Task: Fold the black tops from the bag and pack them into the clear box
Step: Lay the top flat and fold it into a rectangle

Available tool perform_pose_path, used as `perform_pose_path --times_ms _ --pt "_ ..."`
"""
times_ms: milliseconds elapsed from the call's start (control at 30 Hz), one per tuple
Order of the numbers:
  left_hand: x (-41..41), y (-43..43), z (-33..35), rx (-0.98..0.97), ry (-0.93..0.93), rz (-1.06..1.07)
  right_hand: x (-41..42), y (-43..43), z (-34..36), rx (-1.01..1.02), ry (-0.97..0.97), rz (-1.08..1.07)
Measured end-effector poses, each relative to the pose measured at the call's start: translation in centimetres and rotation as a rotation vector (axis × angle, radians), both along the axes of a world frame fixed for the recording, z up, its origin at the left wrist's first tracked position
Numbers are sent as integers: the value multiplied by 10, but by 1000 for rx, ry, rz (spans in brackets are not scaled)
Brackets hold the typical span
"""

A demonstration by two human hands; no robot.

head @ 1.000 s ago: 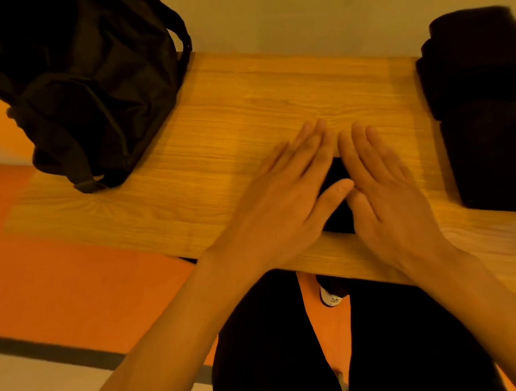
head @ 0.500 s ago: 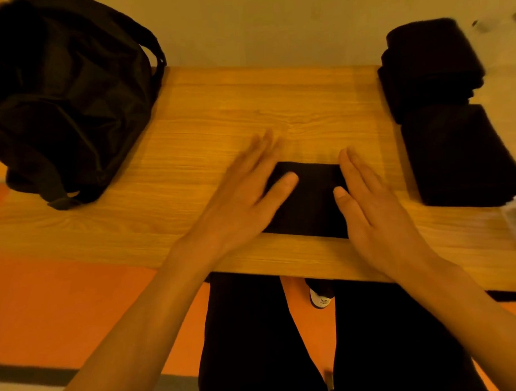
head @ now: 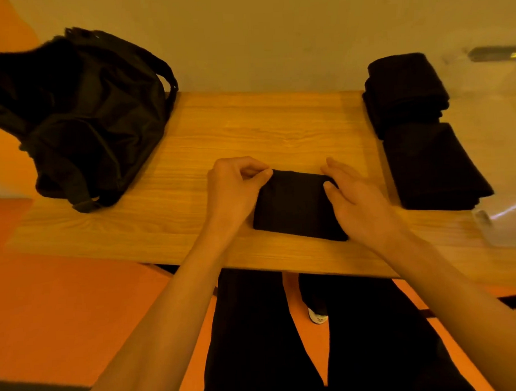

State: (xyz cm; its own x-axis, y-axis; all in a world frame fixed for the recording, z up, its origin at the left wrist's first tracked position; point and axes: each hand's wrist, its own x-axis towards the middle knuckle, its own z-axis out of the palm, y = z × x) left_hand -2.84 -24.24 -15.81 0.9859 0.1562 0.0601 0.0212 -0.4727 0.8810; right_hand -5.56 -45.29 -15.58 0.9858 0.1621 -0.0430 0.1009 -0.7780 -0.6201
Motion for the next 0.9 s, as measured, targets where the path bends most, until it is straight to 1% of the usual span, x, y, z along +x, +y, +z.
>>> perform_pose_path --times_ms 67,133,233,400,567,633,733,833,900 --pt "3 -1 0 -104 24 -15 -6 1 -2 -17 -61 -19" --pt "4 -3 0 -105 24 -19 -9 1 -3 -36 -113 -31" --pt "5 -5 -2 -85 35 -19 -8 1 -4 -53 -139 -37" --pt "7 -3 5 -189 141 -84 -9 -1 -5 -26 -236 -151" --pt "10 -3 12 -245 165 -102 -7 -2 -6 42 -271 -254" --pt "12 -4 14 -246 175 -106 -5 -4 -4 48 -260 -261" --pt "16 -6 13 -162 207 -140 -3 -6 -5 87 -170 -270" --pt "16 -8 11 -148 236 -157 -1 -8 -4 155 -89 -282" --pt "17 -10 12 -159 204 -156 -1 -10 -2 235 -49 -294"
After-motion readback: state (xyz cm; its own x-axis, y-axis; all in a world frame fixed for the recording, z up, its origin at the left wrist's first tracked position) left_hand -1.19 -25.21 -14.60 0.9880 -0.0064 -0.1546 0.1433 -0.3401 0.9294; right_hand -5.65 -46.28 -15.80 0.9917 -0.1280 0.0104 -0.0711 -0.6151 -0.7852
